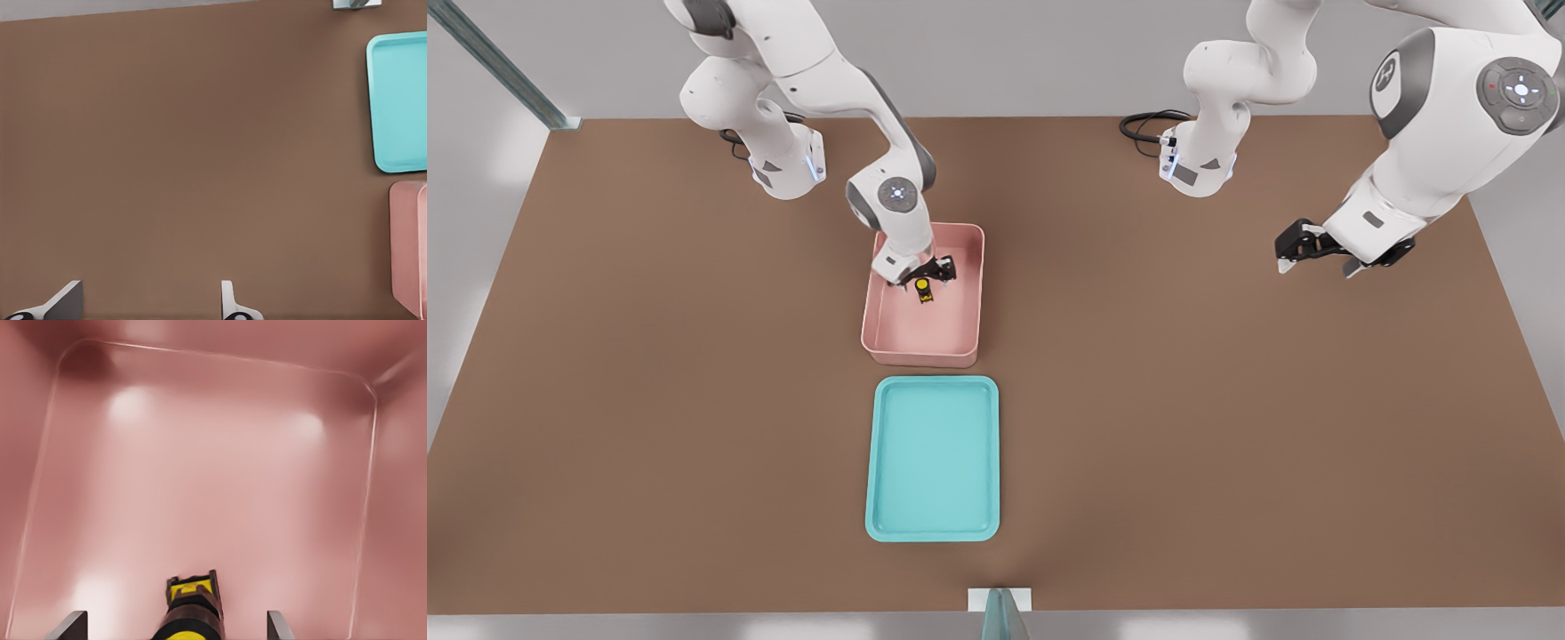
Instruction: The left arm remains still, and the right arm places the button from the box into the tray
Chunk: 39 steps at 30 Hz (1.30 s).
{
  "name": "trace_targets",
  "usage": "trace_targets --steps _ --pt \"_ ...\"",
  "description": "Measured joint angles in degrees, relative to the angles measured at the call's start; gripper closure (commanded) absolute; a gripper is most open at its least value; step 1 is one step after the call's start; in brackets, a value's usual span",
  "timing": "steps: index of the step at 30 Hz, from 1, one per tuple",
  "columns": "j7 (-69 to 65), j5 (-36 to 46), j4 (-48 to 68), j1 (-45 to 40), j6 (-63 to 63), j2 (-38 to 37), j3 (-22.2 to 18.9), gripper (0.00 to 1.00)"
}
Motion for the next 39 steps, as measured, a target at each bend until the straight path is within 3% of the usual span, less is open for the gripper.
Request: trace_targets --steps 8,10,13,18,25,27,34,35,36,39 --pt "-0.05 -0.06 -0.87 0.03 3.8 3.24 0.31 0.05" --pt "-0.14 -0.03 -0.99 -0.04 4.67 3.37 0.31 0.38" --pt "-0.26 0.07 -0.66 -0.3 5.43 2.87 0.24 0.5" --pt "-0.39 0.16 2.28 -0.85 4.08 1.7 -0.27 0.53" --pt "-2.83 1.18 21.31 -9.85 -10.46 1.88 -1.05 0.53" --pt "-4.35 2.33 27.71 -13.4 -13.57 5.67 -0.88 0.54" --pt "-11.6 12.92 59.76 -21.66 -19.43 32.97 -0.73 0.54" --pt "-12.76 14.08 62.8 -22.51 -19.84 35.44 -0.7 0.5" --pt "-13.78 14.87 64.69 -23.03 -20.21 36.9 -0.65 0.0" --pt "-16.57 17.22 68.5 -24.23 -22.39 38.24 -0.59 0.0"
